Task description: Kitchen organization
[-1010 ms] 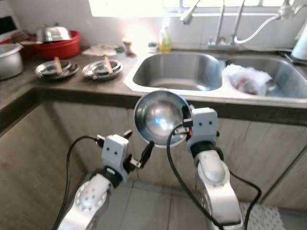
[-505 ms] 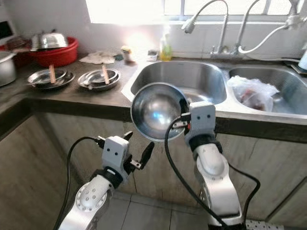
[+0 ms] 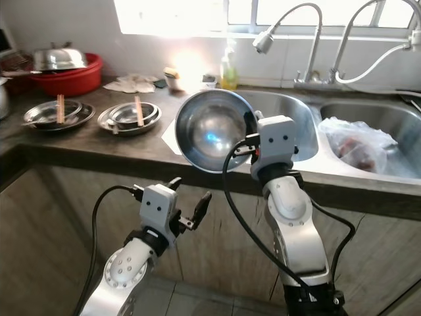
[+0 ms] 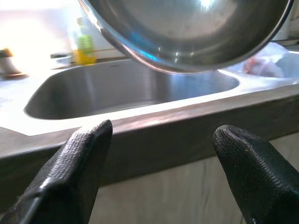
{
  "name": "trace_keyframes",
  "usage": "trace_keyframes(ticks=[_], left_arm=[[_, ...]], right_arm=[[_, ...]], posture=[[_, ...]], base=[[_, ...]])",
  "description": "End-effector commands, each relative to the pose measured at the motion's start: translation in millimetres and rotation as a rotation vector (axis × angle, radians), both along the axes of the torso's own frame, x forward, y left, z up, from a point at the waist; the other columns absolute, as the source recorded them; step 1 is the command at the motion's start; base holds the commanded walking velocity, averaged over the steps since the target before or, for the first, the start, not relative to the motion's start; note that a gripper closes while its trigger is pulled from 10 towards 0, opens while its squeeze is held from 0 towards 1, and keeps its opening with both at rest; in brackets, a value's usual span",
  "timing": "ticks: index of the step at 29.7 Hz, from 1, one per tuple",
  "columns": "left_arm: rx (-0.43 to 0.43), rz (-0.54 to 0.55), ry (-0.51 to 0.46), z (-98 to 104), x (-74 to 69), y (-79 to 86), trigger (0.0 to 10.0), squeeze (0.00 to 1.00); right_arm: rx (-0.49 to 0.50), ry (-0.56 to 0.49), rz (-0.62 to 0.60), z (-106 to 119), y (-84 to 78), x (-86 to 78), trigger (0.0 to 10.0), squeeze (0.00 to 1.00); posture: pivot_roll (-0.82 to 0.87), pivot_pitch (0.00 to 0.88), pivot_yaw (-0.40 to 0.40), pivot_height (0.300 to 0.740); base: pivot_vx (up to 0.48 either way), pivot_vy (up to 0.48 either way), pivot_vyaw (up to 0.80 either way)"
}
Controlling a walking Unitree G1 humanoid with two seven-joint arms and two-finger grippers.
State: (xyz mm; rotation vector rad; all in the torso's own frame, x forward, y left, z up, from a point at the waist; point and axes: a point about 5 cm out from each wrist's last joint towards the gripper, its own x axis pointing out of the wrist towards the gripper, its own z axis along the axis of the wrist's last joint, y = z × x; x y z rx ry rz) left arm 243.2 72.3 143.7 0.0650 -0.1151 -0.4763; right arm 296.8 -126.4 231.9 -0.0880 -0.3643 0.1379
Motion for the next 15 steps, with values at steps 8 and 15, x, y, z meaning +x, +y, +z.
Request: trace_keyframes(ticks=[8,15], left_arm=[[-0.007,-0.013,-0.005,2.3,-0.8,-4.9,10.0,0.00],[-0.006,-0.013,-0.003,2.0,-1.0,-5.6,10.0,0.00]], right_arm=[[-0.002,0.033,-0.061,-1.3,-12.4,8.6,10.0,0.00],[0.001,0.038,-0.083,1.2,-18.1,13.6,10.0,0.00]], posture=[[0.03,0.016,-0.023,0.740],[0.03,0.018,-0.025,0.740]], base=[[0.345,0.000,0.00],[0.345,0.000,0.00]])
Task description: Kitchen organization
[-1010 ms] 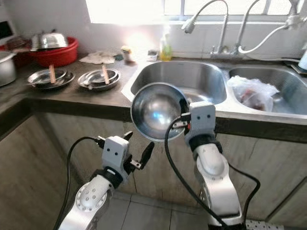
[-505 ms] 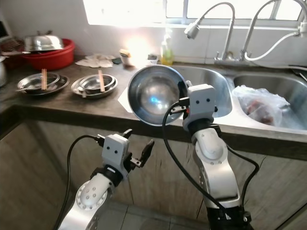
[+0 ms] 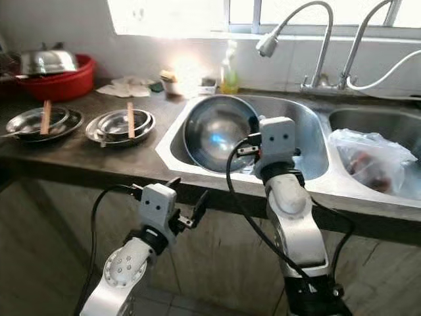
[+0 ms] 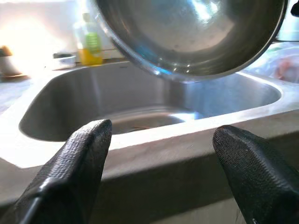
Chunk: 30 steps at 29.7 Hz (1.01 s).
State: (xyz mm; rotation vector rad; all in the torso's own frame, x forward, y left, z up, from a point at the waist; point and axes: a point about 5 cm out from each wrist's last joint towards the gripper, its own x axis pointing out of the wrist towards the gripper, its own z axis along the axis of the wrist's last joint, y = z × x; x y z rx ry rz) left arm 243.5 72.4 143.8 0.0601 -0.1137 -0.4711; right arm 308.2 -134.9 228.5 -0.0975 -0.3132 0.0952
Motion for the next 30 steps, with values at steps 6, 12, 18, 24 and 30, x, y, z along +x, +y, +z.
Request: trace_keyframes(ticks=[6,12,18,24,30], left_arm=[[-0.003,-0.018,-0.007,2.5,-0.7,-5.3,10.0,0.00],[-0.002,-0.019,-0.008,3.1,-0.1,-6.1,10.0,0.00],[-0.002,-0.020,-0.009,3.4,-0.5,-6.4,10.0,0.00],[-0.004,-0.016,0.000,2.7,-1.2,-6.2,10.0,0.00],[-0.003,-0.009,0.010,1.7,-1.3,-5.4,10.0,0.00]], right_arm=[[-0.003,0.005,-0.071,7.3,-18.0,10.6,10.0,0.00],[-0.021,0.021,-0.111,12.3,-26.3,21.8,10.0,0.00],[-0.028,0.068,-0.140,10.9,-31.6,31.4,10.0,0.00],[-0.036,0.215,-0.150,-4.6,-34.3,42.7,10.0,0.00],[-0.059,0.332,-0.168,-20.3,-38.9,49.1,10.0,0.00]], posture=[[0.03,0.019,-0.024,0.740],[0.03,0.022,-0.023,0.740],[0.03,0.024,-0.024,0.740],[0.04,0.027,-0.030,0.740],[0.04,0.030,-0.033,0.740]], base=[[0.345,0.000,0.00],[0.344,0.000,0.00],[0.344,0.000,0.00],[0.285,0.000,0.00],[0.000,0.000,0.00]])
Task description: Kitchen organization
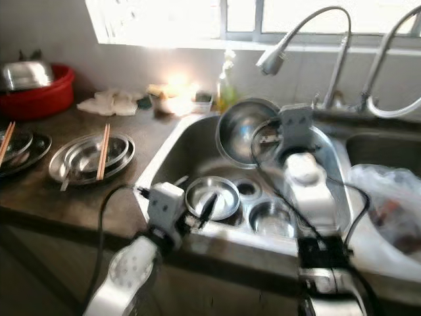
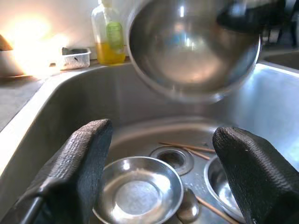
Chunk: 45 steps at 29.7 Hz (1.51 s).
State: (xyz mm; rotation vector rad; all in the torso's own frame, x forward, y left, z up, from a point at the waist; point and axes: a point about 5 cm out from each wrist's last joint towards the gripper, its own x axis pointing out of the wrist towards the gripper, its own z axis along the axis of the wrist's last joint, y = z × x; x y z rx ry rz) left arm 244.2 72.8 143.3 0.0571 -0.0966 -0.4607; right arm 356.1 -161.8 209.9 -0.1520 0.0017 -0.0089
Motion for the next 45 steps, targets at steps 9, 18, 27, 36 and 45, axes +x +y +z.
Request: trace_keyframes(ticks=[9,18,27,36,45], left_arm=[[-0.009,-0.037,0.001,1.9,-8.0,-8.0,10.0,0.00],[-0.011,-0.045,0.020,0.5,-17.9,-8.4,10.0,0.00],[-0.011,-0.039,0.040,0.8,-25.0,-6.0,10.0,0.00],[-0.012,-0.041,0.054,1.9,-27.9,-4.9,10.0,0.00],[-0.005,-0.039,0.058,1.6,-24.6,-4.5,10.0,0.00]], right_arm=[[0.008,0.217,-0.056,-27.0,-22.0,10.6,10.0,0.00],[0.040,0.423,-0.073,-61.6,-33.0,13.6,10.0,0.00],[0.017,0.523,-0.124,-85.0,-45.4,7.4,10.0,0.00],[0.044,0.558,-0.141,-94.9,-45.9,0.8,10.0,1.00],[0.045,0.421,-0.175,-73.8,-44.8,4.8,10.0,1.00]], posture=[[0.05,0.047,-0.039,0.740],[0.06,0.082,-0.047,0.740],[0.07,0.124,-0.048,0.740],[0.07,0.144,-0.039,0.740],[0.06,0.134,-0.031,0.740]], base=[[0.000,0.000,0.00],[0.000,0.000,0.00],[0.000,0.000,0.00],[0.000,0.000,0.00],[0.000,0.000,0.00]])
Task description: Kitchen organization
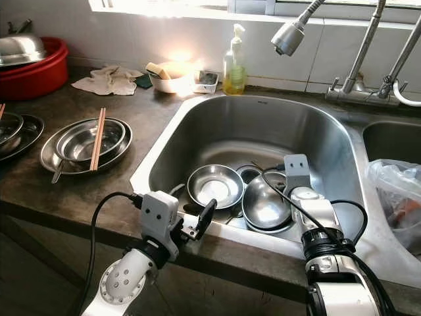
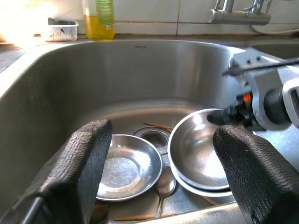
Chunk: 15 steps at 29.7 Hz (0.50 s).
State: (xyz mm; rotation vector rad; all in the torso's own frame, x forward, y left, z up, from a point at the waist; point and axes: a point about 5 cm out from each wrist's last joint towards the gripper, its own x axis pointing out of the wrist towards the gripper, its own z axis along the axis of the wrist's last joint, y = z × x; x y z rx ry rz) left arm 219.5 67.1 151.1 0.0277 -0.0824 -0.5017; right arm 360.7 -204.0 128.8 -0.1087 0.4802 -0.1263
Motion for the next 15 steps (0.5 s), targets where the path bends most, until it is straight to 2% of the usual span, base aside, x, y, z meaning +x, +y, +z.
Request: trace_keyframes(ticks=[1,2,7,9,15], left_arm=[[0.020,0.003,0.036,-6.1,0.7,1.5,10.0,0.00],[0.020,0.004,0.036,-6.3,1.1,1.7,10.0,0.00],[0.021,0.005,0.034,-6.5,3.2,1.7,10.0,0.00],[0.024,0.008,0.029,-6.7,5.8,1.8,10.0,0.00],[0.026,0.012,0.023,-6.9,8.8,2.3,10.0,0.00]], right_arm=[[-0.010,-0.074,-0.028,11.4,-2.7,0.5,10.0,1.00],[-0.008,-0.100,-0.034,15.3,-2.4,0.2,10.0,0.00],[-0.015,-0.171,-0.047,26.3,-1.3,-1.0,10.0,0.00],[-0.029,-0.303,-0.045,47.6,2.6,-5.9,10.0,0.00],[-0.003,-0.540,0.012,82.9,16.8,-24.6,10.0,0.00]], posture=[[0.06,0.134,-0.030,0.740],[0.06,0.131,-0.028,0.740],[0.06,0.122,-0.028,0.740],[0.06,0.112,-0.026,0.740],[0.05,0.099,-0.023,0.740]], base=[[0.000,0.000,0.00],[0.000,0.000,0.00],[0.000,0.000,0.00],[0.000,0.000,0.00],[0.000,0.000,0.00]])
